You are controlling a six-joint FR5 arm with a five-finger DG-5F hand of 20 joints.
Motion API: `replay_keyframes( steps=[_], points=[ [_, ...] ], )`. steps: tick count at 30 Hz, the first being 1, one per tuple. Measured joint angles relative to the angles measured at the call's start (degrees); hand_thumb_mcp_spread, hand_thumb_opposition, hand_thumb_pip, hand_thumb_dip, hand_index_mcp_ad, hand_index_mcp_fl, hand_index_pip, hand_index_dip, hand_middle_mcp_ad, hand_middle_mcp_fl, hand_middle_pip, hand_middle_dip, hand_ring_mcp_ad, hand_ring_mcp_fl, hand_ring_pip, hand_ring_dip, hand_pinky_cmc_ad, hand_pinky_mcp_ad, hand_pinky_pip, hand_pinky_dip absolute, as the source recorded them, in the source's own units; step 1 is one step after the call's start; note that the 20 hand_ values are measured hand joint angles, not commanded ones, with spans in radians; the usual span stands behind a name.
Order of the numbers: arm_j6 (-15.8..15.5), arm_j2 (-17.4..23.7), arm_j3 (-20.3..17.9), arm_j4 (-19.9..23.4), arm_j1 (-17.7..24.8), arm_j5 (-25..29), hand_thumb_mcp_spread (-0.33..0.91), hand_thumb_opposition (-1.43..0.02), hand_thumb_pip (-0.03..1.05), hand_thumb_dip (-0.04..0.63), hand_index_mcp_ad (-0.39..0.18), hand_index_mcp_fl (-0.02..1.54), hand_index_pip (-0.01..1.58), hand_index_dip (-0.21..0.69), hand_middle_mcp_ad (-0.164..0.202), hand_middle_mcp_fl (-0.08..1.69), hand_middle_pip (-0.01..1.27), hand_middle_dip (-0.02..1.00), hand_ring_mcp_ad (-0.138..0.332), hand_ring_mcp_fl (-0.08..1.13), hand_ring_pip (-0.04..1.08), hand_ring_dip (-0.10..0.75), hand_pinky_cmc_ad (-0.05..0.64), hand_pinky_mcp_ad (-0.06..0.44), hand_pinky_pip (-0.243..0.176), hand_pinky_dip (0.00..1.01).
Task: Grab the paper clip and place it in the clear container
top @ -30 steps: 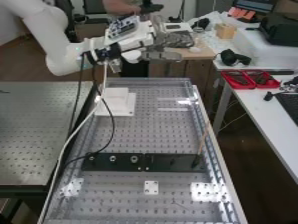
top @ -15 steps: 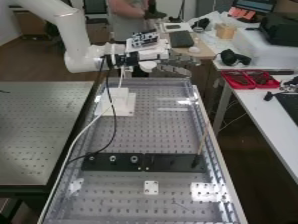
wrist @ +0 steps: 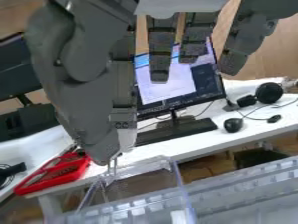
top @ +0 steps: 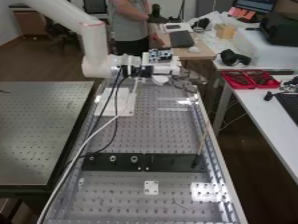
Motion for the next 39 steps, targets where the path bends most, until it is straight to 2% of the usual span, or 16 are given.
replay_keyframes(
  steps=[6,21,25,26,27,28,30,32,34,39],
  points=[
    [0.65,-1.77,1.69,-1.56,0.47,0.45,0.51,-0.96,0.58,0.220,-0.152,0.79,1.27,-0.012,0.047,0.21,0.13,0.19,0.080,0.01,0.10,0.093,0.346,0.258,-0.010,0.26],
    [1.95,-2.74,1.99,-2.81,0.47,0.03,0.49,-0.97,0.58,0.220,-0.152,0.79,1.27,-0.012,0.051,0.21,0.13,0.19,0.080,0.01,0.10,0.093,0.342,0.257,-0.012,0.28],
    [1.71,-2.87,2.27,-3.79,0.33,-0.57,0.46,-0.96,0.58,0.218,-0.157,0.73,1.27,-0.002,0.049,0.19,0.13,0.19,0.080,0.02,0.14,0.093,0.342,0.255,-0.026,0.40],
    [1.93,-2.91,2.33,-3.97,0.26,-0.73,0.46,-0.93,0.65,0.229,-0.154,0.65,1.27,-0.003,0.051,0.13,0.13,0.19,0.080,0.01,0.15,0.091,0.346,0.258,-0.028,0.43],
    [2.22,-2.94,2.37,-4.08,0.17,-0.83,0.45,-0.90,0.76,0.241,-0.157,0.50,1.26,-0.005,0.049,0.09,0.13,0.19,0.080,0.00,0.18,0.091,0.346,0.258,-0.031,0.46],
    [2.30,-2.95,2.40,-4.14,0.13,-0.89,0.43,-0.88,0.80,0.257,-0.157,0.42,1.26,-0.021,0.049,0.08,0.13,0.19,0.084,0.00,0.18,0.087,0.342,0.255,-0.044,0.49],
    [2.32,-3.02,2.50,-4.54,-0.08,-1.13,0.41,-0.87,0.76,0.269,-0.157,0.43,1.27,-0.030,0.049,0.07,0.13,0.19,0.084,0.00,0.20,0.072,0.342,0.258,-0.059,0.55],
    [2.26,-3.06,2.58,-4.77,-0.16,-1.25,0.39,-0.85,0.76,0.269,-0.157,0.38,1.28,-0.042,0.049,0.07,0.13,0.19,0.084,0.00,0.20,0.058,0.340,0.255,-0.075,0.60],
    [2.25,-3.09,2.65,-4.97,-0.20,-1.36,0.39,-0.82,0.78,0.269,-0.157,0.31,1.30,-0.047,0.049,0.02,0.13,0.19,0.084,0.00,0.20,0.058,0.340,0.258,-0.075,0.61],
    [2.49,-2.99,2.65,-5.43,-0.35,-1.70,0.38,-0.82,0.80,0.272,-0.157,0.29,1.30,-0.054,0.049,0.02,0.13,0.19,0.084,0.00,0.21,0.031,0.333,0.258,-0.080,0.65]
  ],
)
